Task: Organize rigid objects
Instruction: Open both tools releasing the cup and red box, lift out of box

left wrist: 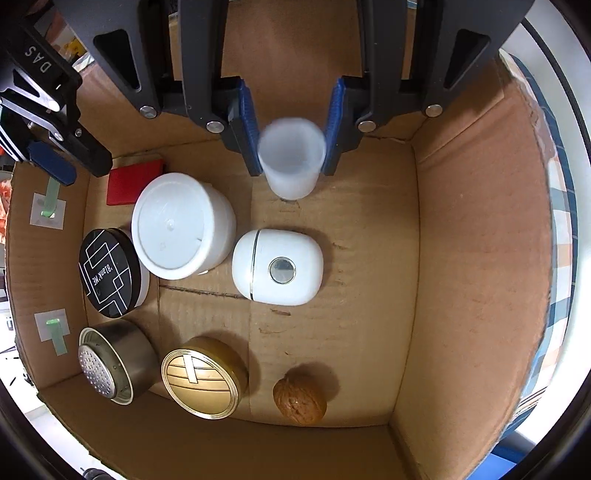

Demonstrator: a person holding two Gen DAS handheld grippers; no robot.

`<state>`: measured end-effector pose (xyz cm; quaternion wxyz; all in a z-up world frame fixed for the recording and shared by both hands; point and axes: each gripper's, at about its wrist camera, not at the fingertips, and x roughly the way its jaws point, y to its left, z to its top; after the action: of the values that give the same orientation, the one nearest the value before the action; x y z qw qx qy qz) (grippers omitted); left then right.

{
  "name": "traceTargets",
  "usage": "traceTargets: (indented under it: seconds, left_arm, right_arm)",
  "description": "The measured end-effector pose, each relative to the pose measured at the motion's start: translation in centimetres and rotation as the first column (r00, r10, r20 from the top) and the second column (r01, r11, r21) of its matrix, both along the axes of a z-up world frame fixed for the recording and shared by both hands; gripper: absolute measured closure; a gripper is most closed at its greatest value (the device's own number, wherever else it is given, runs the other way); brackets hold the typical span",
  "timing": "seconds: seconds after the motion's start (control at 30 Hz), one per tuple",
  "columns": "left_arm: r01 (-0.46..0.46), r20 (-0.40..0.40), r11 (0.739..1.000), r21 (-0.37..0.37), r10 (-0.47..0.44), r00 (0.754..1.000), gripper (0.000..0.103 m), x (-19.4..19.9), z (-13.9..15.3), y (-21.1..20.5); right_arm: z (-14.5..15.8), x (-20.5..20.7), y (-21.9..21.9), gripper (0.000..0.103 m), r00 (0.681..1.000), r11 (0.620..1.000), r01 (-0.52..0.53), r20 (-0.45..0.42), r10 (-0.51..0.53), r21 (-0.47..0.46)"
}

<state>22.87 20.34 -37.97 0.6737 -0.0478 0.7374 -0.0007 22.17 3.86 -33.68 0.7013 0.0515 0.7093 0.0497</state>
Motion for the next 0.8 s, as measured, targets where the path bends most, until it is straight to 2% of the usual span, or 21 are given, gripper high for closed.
traceTargets:
  seconds: [0.1,0.13,0.2,0.27,0.3,0.33,0.37,0.47,0.53,0.6,0.8]
  left_arm:
    - [-0.009,0.014,1.000,0.001,0.008,1.000,0.068,-0.2,0.6,0.3]
    - [-0.013,0.018,1.000,0.000,0.013,1.000,0.063,-0.3,0.8,0.4]
    - [-0.026,0.033,1.000,-0.009,0.026,0.999,0.056,-0.4,1.4,0.3]
    - [-0.036,0.049,0.999,-0.009,0.036,0.998,0.044,-0.3,2.1,0.4]
    - [-0.040,0.061,0.999,-0.011,0.041,0.997,0.042,-0.5,2.5,0.5]
    - [-0.043,0.073,0.999,-0.008,0.044,0.996,0.035,-0.5,3.0,0.6]
    - [-0.048,0.088,0.999,0.002,0.047,0.995,0.024,-0.5,3.5,0.6]
    - [-0.058,0.123,0.998,0.015,0.056,0.991,0.006,-0.4,4.5,0.7]
    - [-0.063,0.140,0.998,0.026,0.059,0.988,0.001,-0.4,5.1,0.8]
    - [-0.067,0.157,0.997,0.033,0.061,0.986,0.000,-0.5,5.7,0.7]
    - [-0.067,0.197,0.997,0.038,0.058,0.979,0.000,-0.7,8.0,0.6]
  right_arm:
    - [0.8,-0.1,0.7,0.029,0.999,0.999,-0.021,0.024,0.022,-0.039]
    - [1.0,-0.1,1.0,0.024,0.999,0.999,-0.020,0.031,0.022,-0.045]
    - [1.5,0.0,1.0,0.023,0.999,0.999,-0.014,0.043,0.017,-0.048]
    - [2.0,0.1,1.0,0.020,0.999,0.998,-0.007,0.053,0.011,-0.065]
    - [2.4,0.1,0.7,0.019,0.998,0.998,-0.003,0.058,0.007,-0.065]
    - [2.8,0.2,0.5,0.017,0.998,0.997,0.001,0.062,0.003,-0.072]
    - [3.1,0.3,0.3,0.015,0.998,0.997,0.002,0.065,0.003,-0.079]
    - [3.7,0.6,0.4,0.008,0.997,0.995,-0.002,0.079,0.010,-0.103]
    - [4.4,0.5,0.3,0.004,0.996,0.993,-0.002,0.090,0.012,-0.114]
    - [4.9,0.5,0.2,0.000,0.995,0.993,-0.004,0.097,0.016,-0.122]
    - [5.8,0.4,-0.1,0.000,0.993,0.991,-0.006,0.114,0.021,-0.134]
